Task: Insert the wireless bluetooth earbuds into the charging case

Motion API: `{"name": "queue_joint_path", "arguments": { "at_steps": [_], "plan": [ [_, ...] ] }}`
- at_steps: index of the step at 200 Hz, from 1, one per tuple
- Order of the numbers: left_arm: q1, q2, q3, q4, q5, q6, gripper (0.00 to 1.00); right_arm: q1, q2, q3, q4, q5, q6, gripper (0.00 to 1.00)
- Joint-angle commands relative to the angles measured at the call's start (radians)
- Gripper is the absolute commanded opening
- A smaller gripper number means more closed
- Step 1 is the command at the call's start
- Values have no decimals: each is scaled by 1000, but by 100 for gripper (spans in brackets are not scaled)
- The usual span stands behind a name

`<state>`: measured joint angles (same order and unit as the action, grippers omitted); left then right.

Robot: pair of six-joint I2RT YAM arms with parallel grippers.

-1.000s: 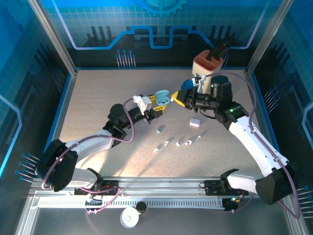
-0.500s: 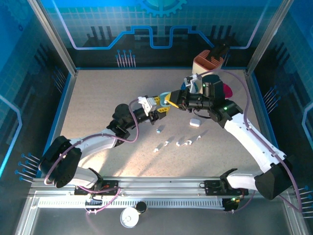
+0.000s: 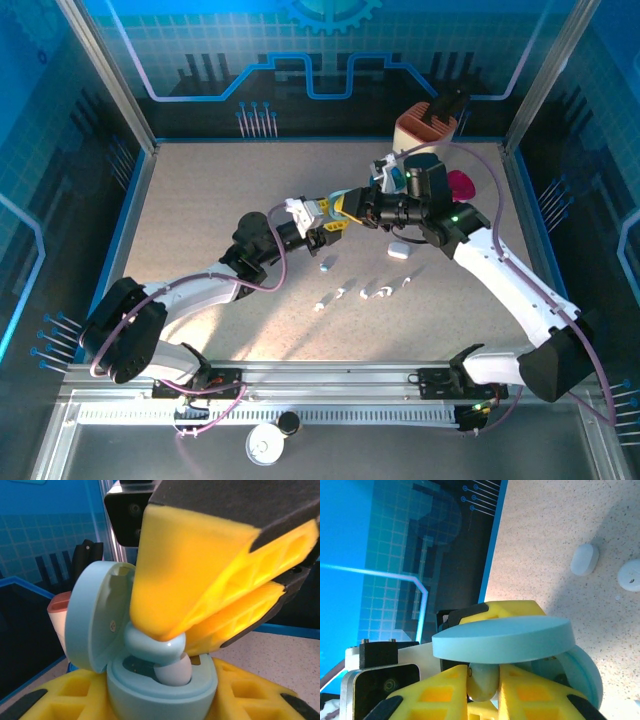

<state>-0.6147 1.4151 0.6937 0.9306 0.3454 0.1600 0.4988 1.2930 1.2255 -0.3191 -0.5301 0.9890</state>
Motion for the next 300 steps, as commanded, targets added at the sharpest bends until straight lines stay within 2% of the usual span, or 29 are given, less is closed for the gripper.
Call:
{"name": "queue_joint_path", "arguments": {
  "at_steps": [1, 51, 97, 127, 151, 188, 228, 265, 300],
  "plan": [
    [-12, 1, 39, 35, -11, 6, 37, 16, 15, 32, -87, 34, -52, 24],
    [-11, -12, 33, 36, -16, 3, 38, 20, 26, 78, -156, 66, -96, 27],
    [-11, -15, 29, 51, -17, -6, 38, 20, 33, 101, -199, 78, -124, 25],
    [-10, -10, 18, 75, -31, -16, 38, 20, 16, 109, -196, 74, -141, 29],
    [0, -4, 1, 95, -35, -32, 38, 21, -11, 109, -192, 68, -189, 36],
    [63, -27, -42, 122, -33, -64, 38, 16, -99, 54, -196, 107, -289, 49],
    [150, -114, -101, 107, -26, -101, 38, -23, -149, -90, -183, 164, -317, 50],
    [207, -213, -158, 59, -37, -115, 38, -17, -52, -192, -135, 188, -304, 50],
    [246, -298, -199, -1, -49, -121, 38, 14, 163, -169, -170, 133, -231, 49]
  ]
}}
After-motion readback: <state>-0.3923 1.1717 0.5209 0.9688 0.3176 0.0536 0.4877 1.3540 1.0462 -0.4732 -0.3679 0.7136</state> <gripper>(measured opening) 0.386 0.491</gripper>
